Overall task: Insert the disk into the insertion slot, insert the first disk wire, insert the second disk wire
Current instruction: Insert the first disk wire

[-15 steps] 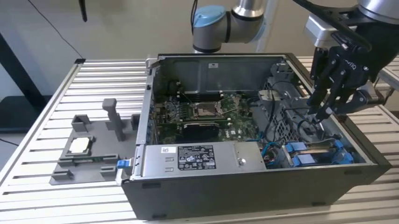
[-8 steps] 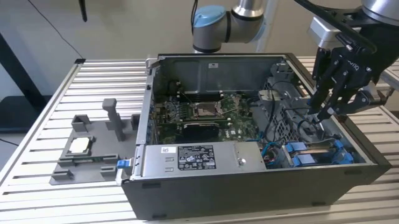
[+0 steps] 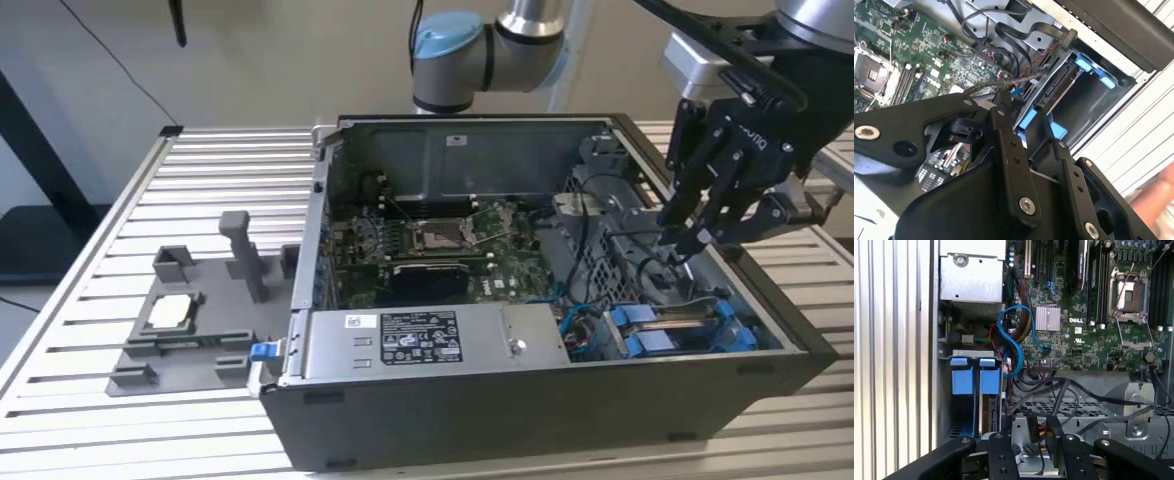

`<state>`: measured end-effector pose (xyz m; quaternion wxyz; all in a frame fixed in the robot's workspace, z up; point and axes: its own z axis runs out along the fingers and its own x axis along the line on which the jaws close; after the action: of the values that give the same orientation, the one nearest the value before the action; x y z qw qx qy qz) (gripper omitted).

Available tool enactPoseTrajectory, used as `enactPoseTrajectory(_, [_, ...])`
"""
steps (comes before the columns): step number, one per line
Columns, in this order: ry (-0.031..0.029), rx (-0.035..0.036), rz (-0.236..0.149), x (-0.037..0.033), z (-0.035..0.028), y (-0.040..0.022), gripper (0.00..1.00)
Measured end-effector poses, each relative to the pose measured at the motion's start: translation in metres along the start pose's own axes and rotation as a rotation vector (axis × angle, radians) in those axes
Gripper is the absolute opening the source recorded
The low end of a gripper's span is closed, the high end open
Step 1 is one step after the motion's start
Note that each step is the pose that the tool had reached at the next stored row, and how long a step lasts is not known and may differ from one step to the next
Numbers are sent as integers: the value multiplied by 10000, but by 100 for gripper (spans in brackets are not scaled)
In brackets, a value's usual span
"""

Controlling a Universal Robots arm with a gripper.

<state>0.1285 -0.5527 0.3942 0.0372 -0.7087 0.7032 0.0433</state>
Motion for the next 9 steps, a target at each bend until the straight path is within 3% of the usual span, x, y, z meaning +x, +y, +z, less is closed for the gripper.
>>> enactPoseTrajectory(9, [-18,-5,0,-1,-5,-4,40])
